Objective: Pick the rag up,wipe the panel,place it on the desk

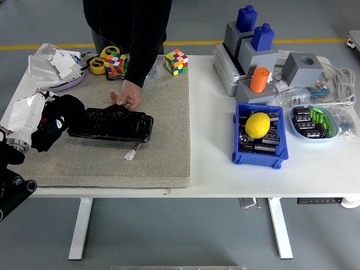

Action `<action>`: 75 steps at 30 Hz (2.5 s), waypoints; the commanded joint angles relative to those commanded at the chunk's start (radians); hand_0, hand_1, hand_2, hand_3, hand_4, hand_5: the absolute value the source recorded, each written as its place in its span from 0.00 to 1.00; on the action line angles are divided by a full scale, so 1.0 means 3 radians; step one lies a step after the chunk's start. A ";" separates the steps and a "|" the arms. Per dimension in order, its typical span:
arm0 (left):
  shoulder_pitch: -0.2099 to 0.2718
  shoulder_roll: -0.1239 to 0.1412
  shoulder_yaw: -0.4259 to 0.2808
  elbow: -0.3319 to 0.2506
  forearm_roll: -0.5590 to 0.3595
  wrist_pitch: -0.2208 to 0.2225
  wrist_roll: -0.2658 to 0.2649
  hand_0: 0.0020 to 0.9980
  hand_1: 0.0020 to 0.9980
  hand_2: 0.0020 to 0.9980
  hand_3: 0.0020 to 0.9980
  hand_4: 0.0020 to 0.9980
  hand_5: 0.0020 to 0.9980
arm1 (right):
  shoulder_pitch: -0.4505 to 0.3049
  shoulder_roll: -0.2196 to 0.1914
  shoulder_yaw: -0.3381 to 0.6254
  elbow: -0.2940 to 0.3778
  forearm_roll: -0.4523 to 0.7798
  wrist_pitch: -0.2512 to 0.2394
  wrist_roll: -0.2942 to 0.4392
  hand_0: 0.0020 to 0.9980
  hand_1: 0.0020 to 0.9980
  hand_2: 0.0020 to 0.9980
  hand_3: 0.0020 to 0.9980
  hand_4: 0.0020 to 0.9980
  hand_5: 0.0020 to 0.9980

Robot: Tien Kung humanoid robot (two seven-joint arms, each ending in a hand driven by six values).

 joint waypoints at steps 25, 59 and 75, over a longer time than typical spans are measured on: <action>0.0200 0.0020 -0.0385 0.0350 -0.0209 0.0099 -0.0262 0.19 0.15 0.49 0.58 0.57 0.01 | -0.0015 -0.0002 0.0021 0.0007 -0.0026 -0.0021 -0.0023 0.71 0.61 0.67 0.61 1.00 0.60; 0.0242 -0.0095 -0.0240 0.0609 -0.0611 0.0099 -0.0566 0.27 0.41 0.53 0.58 0.68 0.08 | 0.0002 0.0000 0.0049 0.0012 -0.0035 -0.0029 -0.0026 0.71 0.61 0.67 0.61 1.00 0.60; 0.0216 -0.0058 -0.0303 0.0572 -0.0565 -0.0053 -0.0479 0.37 0.54 0.63 0.75 1.00 0.48 | 0.0003 0.0004 0.0064 0.0007 -0.0030 -0.0023 -0.0014 0.71 0.61 0.67 0.61 1.00 0.60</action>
